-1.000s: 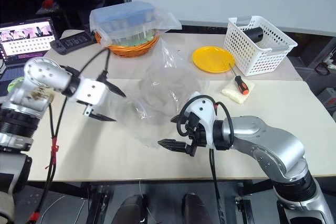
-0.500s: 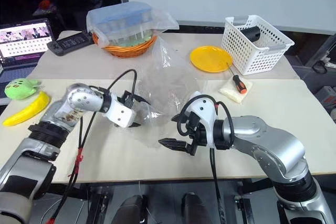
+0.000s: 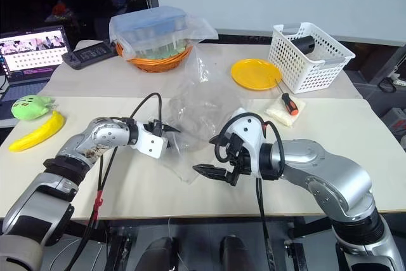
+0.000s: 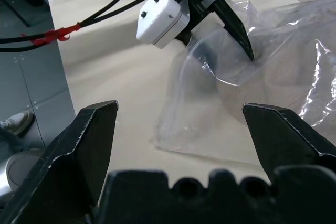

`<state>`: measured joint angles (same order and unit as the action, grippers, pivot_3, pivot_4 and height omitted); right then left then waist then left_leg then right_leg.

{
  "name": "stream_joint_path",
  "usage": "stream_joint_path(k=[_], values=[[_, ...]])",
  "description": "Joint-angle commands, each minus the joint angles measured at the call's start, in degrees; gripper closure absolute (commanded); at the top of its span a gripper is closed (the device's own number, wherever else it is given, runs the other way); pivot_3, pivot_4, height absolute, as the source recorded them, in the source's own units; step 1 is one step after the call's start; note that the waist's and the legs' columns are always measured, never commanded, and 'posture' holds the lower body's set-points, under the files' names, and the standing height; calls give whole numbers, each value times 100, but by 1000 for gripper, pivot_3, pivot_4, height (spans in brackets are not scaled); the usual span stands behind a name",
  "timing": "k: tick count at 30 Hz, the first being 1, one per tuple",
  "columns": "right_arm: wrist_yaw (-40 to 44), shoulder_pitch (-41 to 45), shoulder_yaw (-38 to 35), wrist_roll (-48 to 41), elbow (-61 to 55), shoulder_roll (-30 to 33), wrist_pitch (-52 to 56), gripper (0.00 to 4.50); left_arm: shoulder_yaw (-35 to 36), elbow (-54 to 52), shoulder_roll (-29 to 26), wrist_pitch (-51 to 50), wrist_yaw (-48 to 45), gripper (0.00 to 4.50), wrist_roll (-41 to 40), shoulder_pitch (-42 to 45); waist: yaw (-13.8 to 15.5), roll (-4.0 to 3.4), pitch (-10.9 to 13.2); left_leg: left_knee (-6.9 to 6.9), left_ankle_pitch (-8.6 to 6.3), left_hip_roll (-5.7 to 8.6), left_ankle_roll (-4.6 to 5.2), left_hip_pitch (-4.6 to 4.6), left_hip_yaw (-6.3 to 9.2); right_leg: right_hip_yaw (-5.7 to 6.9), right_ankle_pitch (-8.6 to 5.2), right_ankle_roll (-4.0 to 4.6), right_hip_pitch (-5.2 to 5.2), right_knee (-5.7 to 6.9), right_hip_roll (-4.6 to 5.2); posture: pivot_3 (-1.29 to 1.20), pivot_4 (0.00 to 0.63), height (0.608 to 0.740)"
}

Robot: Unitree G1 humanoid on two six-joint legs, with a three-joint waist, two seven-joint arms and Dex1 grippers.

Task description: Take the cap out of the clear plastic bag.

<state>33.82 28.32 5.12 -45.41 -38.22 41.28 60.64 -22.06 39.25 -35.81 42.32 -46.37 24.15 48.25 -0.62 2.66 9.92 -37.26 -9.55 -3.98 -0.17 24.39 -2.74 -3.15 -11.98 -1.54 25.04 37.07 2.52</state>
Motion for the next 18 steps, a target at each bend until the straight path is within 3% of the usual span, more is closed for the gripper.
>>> stream_joint_path(k=[1,3,12,15,18], values=[[7,52,-186,-44,-166,56,-43,0,33,91,80,-103,55,4066,-70,114,1,0,0,0,0,0,0,0,0,0,0,0,0,0,0,0,150,740],[4,62,-179,-38,-164,57,-44,0,147,29,236,-489,255,4490,-111,82,-6,-1,-1,0,0,0,0,-1,-1,-1,0,-1,-1,-1,0,0,150,740],[-33,103,-169,-45,-171,54,-26,0,943,-696,827,-3910,2556,4490,583,85,-95,0,-2,1,0,1,0,-6,-1,-9,1,-5,2,2,-6,0,150,740],[-33,130,-148,-44,-162,48,-22,0,1147,-1311,1158,-4630,3039,4490,582,-227,-140,0,-2,10,0,1,0,-6,0,-9,0,-6,5,2,-6,0,150,740],[-13,177,-126,-23,-126,57,-25,0,1332,-1942,1700,-5991,3776,4490,912,-388,-144,1,-1,15,0,3,0,-3,0,-9,0,-6,7,-3,-5,0,150,740]])
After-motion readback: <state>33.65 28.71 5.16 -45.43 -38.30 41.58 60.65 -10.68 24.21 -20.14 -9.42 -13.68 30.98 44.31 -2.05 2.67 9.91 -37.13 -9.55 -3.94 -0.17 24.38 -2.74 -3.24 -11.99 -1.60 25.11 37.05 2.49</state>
